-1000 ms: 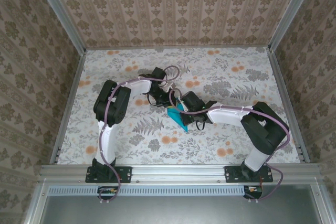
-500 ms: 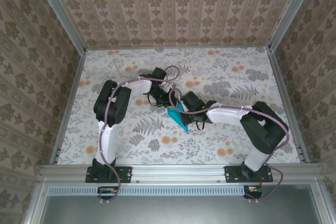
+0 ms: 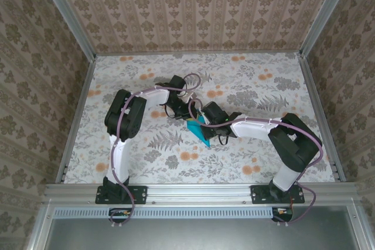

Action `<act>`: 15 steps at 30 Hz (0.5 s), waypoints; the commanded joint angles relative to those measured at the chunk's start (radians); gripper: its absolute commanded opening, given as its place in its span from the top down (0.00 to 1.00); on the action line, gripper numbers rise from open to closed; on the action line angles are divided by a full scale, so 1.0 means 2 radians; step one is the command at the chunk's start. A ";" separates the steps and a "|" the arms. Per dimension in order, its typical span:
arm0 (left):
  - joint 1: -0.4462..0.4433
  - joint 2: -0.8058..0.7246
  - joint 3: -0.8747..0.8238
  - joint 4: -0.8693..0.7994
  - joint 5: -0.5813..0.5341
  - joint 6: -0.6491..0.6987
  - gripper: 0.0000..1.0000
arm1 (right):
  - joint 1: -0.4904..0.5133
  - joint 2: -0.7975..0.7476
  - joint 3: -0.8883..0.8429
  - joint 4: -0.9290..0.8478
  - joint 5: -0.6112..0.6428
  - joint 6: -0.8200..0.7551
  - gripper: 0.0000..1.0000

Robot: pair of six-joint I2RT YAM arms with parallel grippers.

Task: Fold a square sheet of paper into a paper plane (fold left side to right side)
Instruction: Third fold the triangle at the center of the table.

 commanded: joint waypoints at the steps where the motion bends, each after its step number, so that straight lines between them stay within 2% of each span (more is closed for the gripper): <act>1: -0.005 0.026 -0.003 -0.019 -0.027 0.014 0.97 | -0.004 -0.018 -0.008 0.010 -0.007 0.005 1.00; 15: -0.005 0.024 -0.005 -0.021 -0.043 0.014 0.97 | -0.004 -0.014 -0.008 0.004 0.011 0.008 1.00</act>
